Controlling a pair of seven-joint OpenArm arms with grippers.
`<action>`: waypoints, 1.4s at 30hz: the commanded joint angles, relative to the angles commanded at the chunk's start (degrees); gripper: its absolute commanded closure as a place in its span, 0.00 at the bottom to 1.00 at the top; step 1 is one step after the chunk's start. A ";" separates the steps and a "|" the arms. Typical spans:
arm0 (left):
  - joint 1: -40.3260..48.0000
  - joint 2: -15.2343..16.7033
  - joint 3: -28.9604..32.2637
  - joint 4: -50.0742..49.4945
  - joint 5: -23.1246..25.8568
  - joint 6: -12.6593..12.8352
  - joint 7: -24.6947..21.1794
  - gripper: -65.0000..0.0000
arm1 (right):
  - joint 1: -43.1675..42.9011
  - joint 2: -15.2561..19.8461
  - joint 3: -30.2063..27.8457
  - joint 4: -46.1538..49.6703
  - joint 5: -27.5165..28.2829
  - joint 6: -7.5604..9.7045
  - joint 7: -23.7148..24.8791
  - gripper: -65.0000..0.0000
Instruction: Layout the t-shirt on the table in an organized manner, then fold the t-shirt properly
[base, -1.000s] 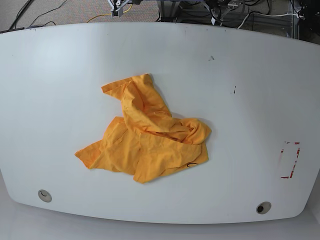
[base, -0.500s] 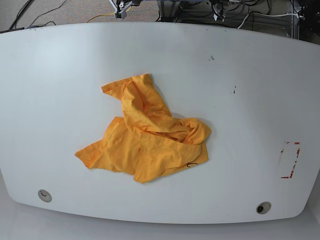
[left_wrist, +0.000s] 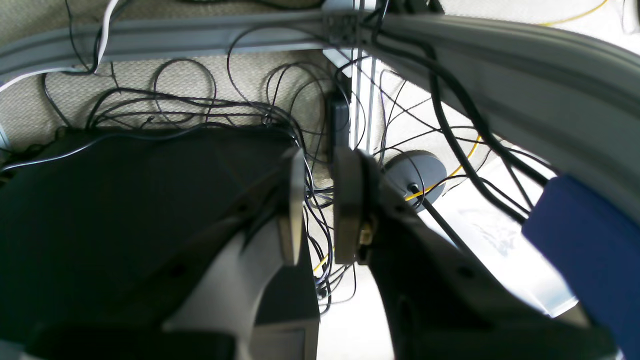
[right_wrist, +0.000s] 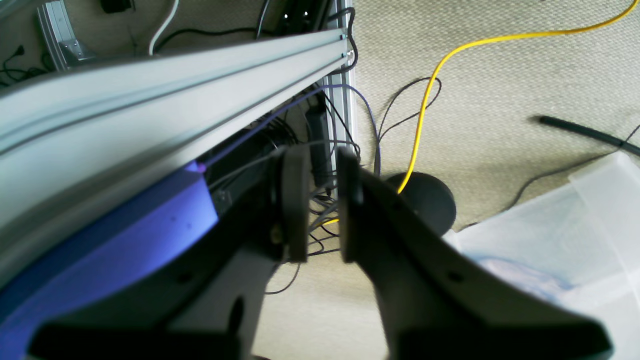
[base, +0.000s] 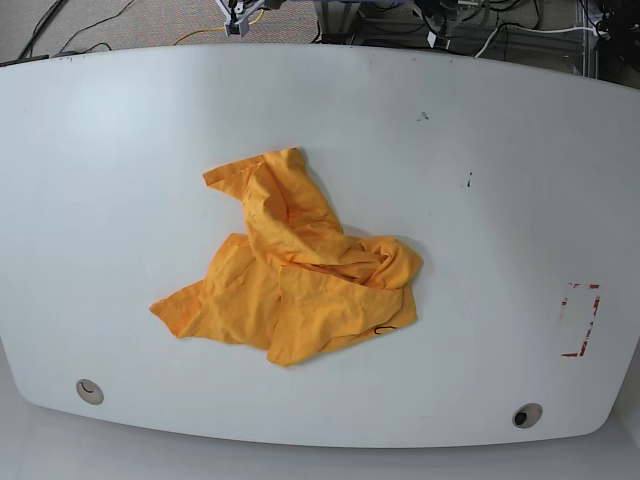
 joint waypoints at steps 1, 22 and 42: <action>0.53 0.00 0.00 0.26 0.00 0.00 -0.53 0.85 | -0.53 0.00 -0.09 0.00 0.00 -0.35 0.62 0.86; 16.70 0.00 -7.03 24.88 -1.14 -0.09 -2.46 0.85 | -18.02 -0.18 0.18 25.76 -3.96 -5.71 1.85 0.86; 38.68 -0.09 -8.26 54.33 -1.23 -0.26 -2.37 0.85 | -38.15 0.09 0.44 54.24 -3.78 -5.71 1.76 0.86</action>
